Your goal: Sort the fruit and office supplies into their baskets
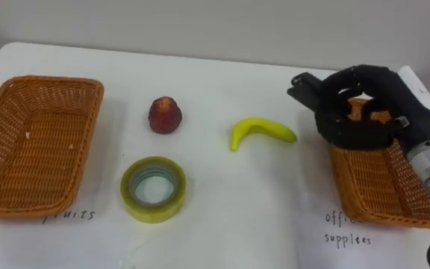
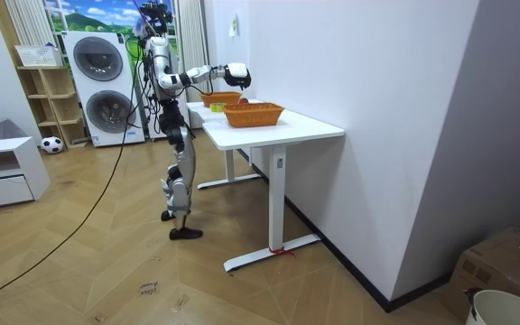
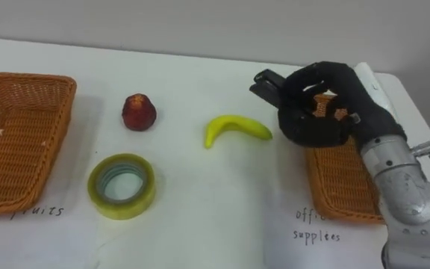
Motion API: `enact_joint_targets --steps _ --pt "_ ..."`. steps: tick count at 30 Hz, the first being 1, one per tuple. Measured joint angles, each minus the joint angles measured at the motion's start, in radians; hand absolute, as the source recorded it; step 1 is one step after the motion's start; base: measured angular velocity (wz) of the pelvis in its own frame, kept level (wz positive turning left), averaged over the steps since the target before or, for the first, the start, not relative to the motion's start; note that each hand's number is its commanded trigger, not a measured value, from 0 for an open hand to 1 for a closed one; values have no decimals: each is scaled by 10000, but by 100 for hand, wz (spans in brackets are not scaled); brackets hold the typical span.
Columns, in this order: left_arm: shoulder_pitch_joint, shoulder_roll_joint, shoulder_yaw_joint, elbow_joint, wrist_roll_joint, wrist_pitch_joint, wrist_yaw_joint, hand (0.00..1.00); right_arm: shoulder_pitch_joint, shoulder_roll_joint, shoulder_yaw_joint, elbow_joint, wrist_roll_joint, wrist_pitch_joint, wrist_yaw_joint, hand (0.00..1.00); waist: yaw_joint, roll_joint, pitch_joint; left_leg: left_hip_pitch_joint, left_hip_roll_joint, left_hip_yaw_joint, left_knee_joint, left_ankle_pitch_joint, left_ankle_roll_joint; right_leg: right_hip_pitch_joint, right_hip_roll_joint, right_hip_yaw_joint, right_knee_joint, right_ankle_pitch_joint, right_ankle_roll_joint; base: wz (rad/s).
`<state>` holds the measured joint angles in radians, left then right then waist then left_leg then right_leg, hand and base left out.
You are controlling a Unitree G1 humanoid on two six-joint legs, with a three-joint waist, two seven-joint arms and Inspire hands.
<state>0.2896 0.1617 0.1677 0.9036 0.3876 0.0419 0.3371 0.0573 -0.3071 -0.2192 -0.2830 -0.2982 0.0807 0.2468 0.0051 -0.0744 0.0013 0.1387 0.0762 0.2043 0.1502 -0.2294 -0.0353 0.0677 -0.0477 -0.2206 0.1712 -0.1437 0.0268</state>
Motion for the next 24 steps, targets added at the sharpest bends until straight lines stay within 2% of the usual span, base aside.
enact_joint_targets --steps 3,9,12,18,24 --pt "12 -20 168 -30 -1 0 58 0 0 -1 -303 0 19 0 -497 100 -62 35 23 -23 0 27 0 0 0 -27 2 -10 -7 0 1 0" --pt "41 -21 260 -207 6 -9 97 0 1 -12 -509 13 148 -1 -1053 100 -303 -3 0 -33 3 82 3 0 -1 -54 12 73 -14 -1 1 -1" --pt "27 -20 280 -208 1 -19 93 0 6 -14 -715 92 289 -2 -1082 100 -398 -84 -43 0 2 129 5 0 0 -54 18 165 -8 0 3 -6" --pt "20 -19 293 -194 -2 -16 0 0 44 -69 -876 1130 741 57 -1214 100 -598 -335 -26 105 15 213 -8 -1 -1 -10 36 254 14 3 4 -4" --pt "42 -18 290 -180 -2 -14 -46 0 211 -187 -894 1160 739 73 -1316 100 -669 -331 -22 117 27 214 -98 -3 0 -46 61 258 25 9 -1 0"
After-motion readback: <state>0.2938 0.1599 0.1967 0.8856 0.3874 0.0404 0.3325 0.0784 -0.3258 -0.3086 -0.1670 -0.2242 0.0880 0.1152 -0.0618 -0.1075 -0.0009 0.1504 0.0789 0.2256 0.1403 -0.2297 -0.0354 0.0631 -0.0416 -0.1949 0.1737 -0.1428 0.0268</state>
